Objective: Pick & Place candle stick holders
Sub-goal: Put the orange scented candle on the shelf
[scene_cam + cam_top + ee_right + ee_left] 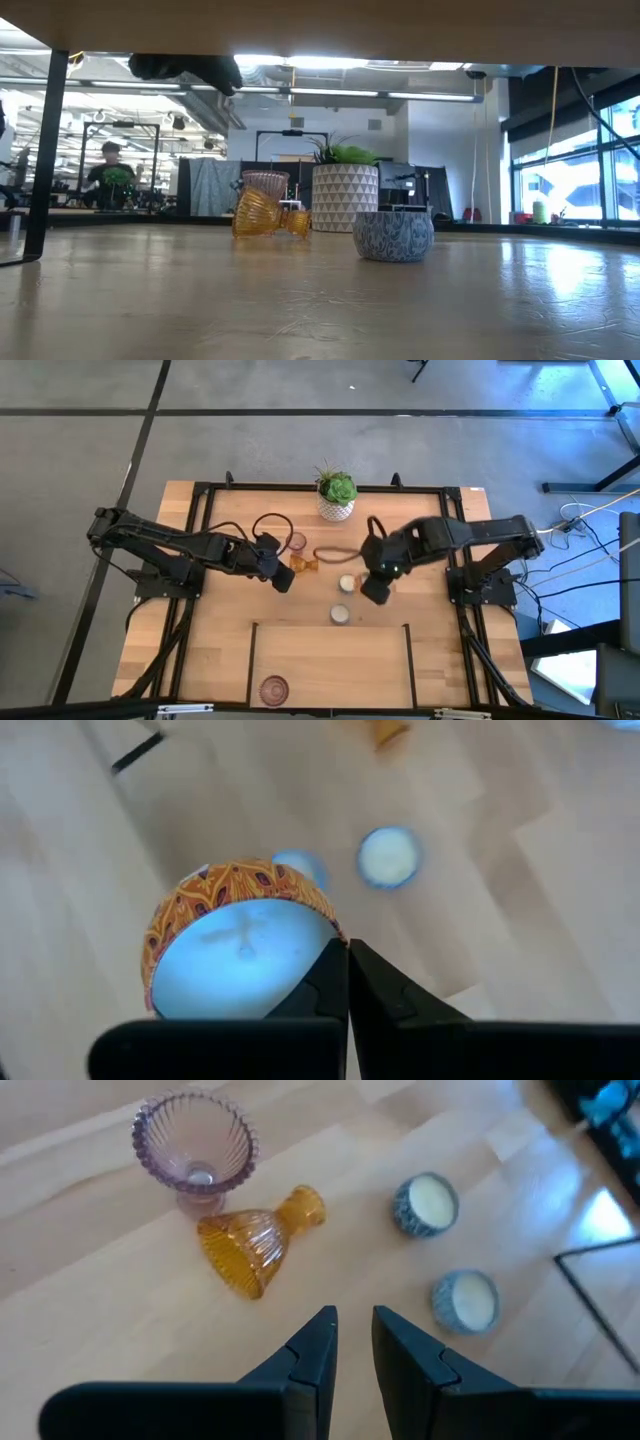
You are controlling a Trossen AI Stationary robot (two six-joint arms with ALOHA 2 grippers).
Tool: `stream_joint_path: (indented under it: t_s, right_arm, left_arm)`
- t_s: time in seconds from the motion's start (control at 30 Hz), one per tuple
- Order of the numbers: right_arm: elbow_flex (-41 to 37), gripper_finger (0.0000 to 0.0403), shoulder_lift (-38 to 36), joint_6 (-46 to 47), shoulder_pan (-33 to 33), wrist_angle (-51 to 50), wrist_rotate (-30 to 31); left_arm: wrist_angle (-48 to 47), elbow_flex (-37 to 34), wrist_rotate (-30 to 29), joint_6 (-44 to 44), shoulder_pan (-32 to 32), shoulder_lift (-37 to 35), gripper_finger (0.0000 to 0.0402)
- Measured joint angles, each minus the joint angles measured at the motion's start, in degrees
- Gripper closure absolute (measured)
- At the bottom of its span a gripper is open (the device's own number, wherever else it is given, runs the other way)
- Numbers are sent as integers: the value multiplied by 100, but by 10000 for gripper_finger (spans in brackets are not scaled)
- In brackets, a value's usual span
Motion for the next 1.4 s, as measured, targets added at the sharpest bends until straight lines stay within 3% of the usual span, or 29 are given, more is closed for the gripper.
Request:
stream_joint_path:
  t_s: [0.33, 0.63, 0.9, 1.1, 1.4]
  right_arm:
    - [109, 403, 393, 192, 1124, -56, -127]
    - [728, 403, 766, 172, 2006, -47, 283]
    - [2108, 403, 2119, -427, 2117, -246, 548]
    - [3040, 403, 2761, -844, 2068, -708, 990]
    - [3265, 403, 3121, -1343, 1761, -668, 901]
  left_arm:
    - [879, 2, -221, -222, -58, 0, 341]
    - [954, 2, -217, -661, -468, 0, 341]
    - [970, 2, -937, -1083, -1116, 39, 364]
    - [947, 2, -979, -1275, -1471, 37, 398]
    - [941, 2, -1147, -1365, -1744, 37, 399]
